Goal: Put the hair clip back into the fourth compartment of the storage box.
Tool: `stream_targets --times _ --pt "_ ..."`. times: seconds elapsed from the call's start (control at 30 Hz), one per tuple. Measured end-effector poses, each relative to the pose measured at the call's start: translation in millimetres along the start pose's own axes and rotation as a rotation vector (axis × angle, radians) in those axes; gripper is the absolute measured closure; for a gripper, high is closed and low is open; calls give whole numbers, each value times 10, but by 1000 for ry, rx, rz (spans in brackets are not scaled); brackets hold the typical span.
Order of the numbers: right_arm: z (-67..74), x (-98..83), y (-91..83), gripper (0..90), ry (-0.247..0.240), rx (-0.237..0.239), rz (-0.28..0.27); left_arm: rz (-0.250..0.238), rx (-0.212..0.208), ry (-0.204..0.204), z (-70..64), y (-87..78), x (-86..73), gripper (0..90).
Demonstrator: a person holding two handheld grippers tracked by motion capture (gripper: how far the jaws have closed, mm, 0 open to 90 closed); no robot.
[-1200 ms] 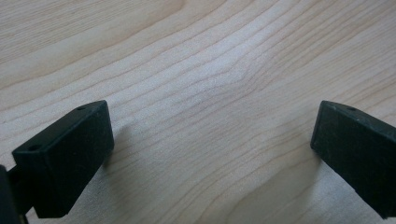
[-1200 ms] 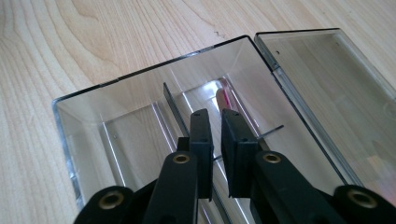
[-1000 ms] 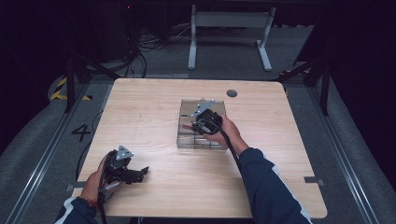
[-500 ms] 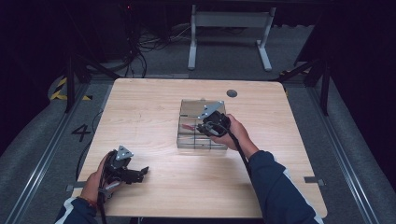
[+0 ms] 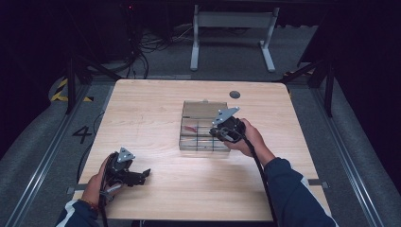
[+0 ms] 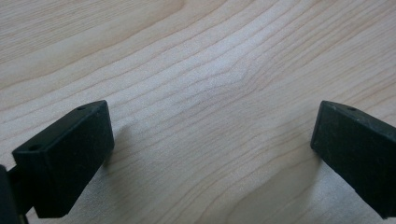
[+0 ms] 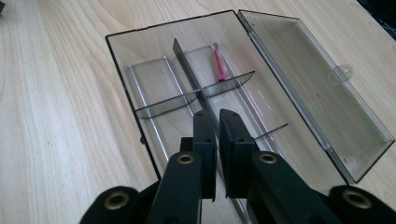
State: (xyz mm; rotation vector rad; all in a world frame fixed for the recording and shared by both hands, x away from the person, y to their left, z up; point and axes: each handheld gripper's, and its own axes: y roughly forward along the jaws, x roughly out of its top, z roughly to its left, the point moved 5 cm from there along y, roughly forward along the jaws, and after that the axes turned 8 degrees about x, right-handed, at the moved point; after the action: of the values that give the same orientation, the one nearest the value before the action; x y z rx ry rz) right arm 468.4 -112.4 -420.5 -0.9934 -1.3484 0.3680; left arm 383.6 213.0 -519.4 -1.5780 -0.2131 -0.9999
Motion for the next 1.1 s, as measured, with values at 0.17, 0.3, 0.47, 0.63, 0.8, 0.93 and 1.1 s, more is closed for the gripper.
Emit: stream_targets --times 0.17,0.3,0.47,0.63,0.8,0.93,1.1 --pt "10 -90 -98 842 6 -7 -7 0 0 0 0 0 0 0" --pt "14 -153 -154 823 10 -9 -11 0 1 0 1 0 0 0" --pt "52 -244 -240 805 13 -10 -19 0 1 0 0 0 0 0" --pt "71 -325 -331 796 25 -31 -34 0 0 0 0 0 0 0" --pt "99 -402 -394 764 22 -43 -27 0 1 0 0 0 0 0" --pt "122 -463 -439 734 28 -49 -27 0 1 0 1 -1 -1 1" --pt "144 -535 -494 729 27 -64 -32 0 1 0 1 -1 -1 1"
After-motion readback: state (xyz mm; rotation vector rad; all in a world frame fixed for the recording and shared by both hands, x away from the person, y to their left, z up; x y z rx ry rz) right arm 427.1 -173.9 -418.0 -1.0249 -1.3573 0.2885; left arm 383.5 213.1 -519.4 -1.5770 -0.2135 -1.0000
